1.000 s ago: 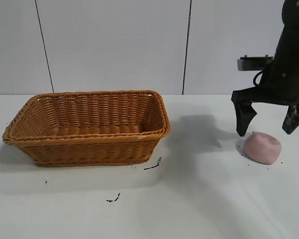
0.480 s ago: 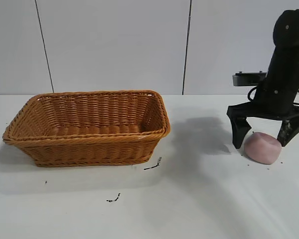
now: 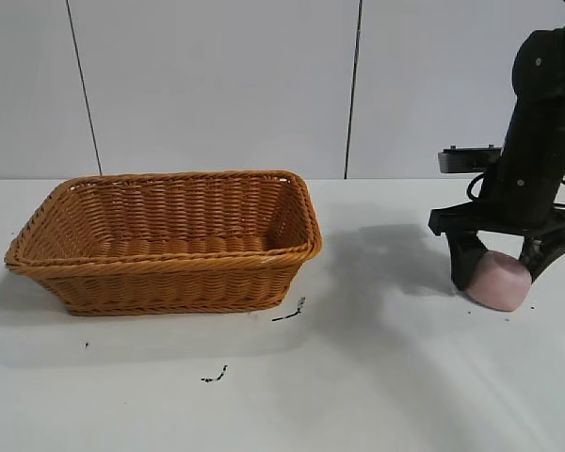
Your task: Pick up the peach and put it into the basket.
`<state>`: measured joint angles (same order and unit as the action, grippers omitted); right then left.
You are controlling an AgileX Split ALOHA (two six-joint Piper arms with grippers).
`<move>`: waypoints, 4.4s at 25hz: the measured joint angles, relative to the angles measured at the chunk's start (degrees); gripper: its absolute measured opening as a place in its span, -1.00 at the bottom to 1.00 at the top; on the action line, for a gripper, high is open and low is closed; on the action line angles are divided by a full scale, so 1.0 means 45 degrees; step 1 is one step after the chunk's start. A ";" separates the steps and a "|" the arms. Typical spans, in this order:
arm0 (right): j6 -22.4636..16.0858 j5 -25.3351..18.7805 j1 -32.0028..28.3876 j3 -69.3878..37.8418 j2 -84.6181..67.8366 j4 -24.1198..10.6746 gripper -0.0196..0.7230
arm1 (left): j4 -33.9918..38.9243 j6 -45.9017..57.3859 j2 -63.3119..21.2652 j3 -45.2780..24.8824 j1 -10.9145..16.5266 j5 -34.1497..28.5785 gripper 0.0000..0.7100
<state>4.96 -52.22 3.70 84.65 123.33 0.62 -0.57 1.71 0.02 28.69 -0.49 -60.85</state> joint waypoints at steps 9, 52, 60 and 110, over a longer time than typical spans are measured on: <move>0.0150 -0.3062 0.0000 0.3955 -0.1799 -0.0013 -0.98 | 0.0000 0.0000 0.0000 0.0000 0.0000 0.0000 0.95; -0.0034 -0.0205 0.7143 0.8198 0.3617 -0.0048 -0.28 | 0.0000 0.0000 0.0000 0.0000 0.0000 0.0000 0.95; 0.0236 -0.0819 0.7143 0.8198 0.3120 -0.0038 0.89 | 0.0000 0.0000 0.0000 0.0000 0.0000 0.0000 0.95; -0.0478 -0.3775 -0.0598 0.0002 -0.7691 0.0479 0.93 | 0.0000 0.0000 0.0000 0.0000 0.0000 0.0000 0.95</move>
<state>2.81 -69.21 1.01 84.65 88.72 2.78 -0.57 1.71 0.02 28.69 -0.49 -60.85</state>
